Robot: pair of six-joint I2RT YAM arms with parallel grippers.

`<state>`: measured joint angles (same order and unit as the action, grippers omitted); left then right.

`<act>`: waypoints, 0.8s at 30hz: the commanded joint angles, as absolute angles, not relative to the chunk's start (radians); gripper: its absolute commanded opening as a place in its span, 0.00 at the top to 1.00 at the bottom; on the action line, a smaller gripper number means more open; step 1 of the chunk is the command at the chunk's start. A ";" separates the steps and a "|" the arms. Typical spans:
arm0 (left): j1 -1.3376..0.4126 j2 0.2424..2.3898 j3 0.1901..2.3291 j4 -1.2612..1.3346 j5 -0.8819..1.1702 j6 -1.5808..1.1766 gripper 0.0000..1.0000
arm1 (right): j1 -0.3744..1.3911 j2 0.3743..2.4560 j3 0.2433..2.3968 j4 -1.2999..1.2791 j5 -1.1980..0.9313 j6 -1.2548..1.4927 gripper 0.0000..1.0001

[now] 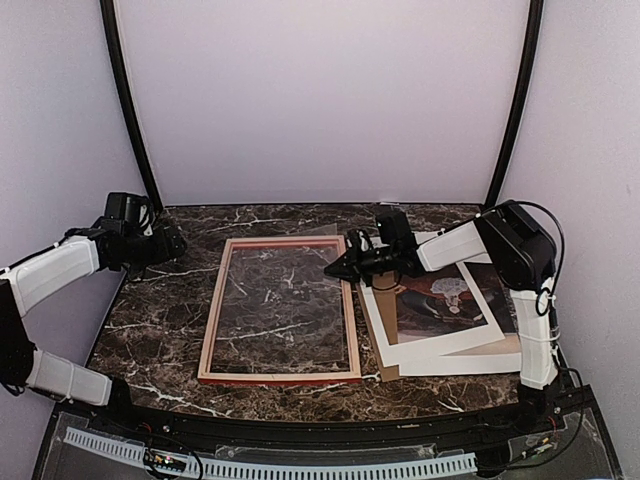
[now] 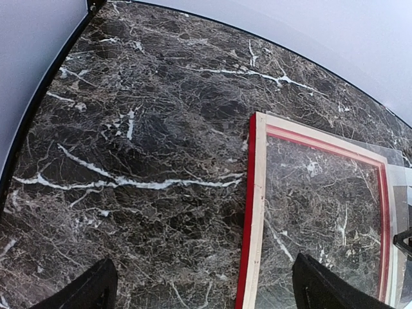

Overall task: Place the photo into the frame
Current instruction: Place the glass panel at the frame body.

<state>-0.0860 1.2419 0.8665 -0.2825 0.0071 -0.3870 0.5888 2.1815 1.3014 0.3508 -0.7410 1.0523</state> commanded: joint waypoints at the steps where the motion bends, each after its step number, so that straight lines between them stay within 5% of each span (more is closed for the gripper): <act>1: -0.115 1.262 0.854 -0.246 0.017 -0.394 0.02 | 0.586 2.171 1.328 0.328 -0.745 1.002 1.00; 24: -0.158 1.292 0.845 -0.238 0.011 -0.399 0.03 | 0.585 2.173 1.354 0.219 -0.753 0.911 1.00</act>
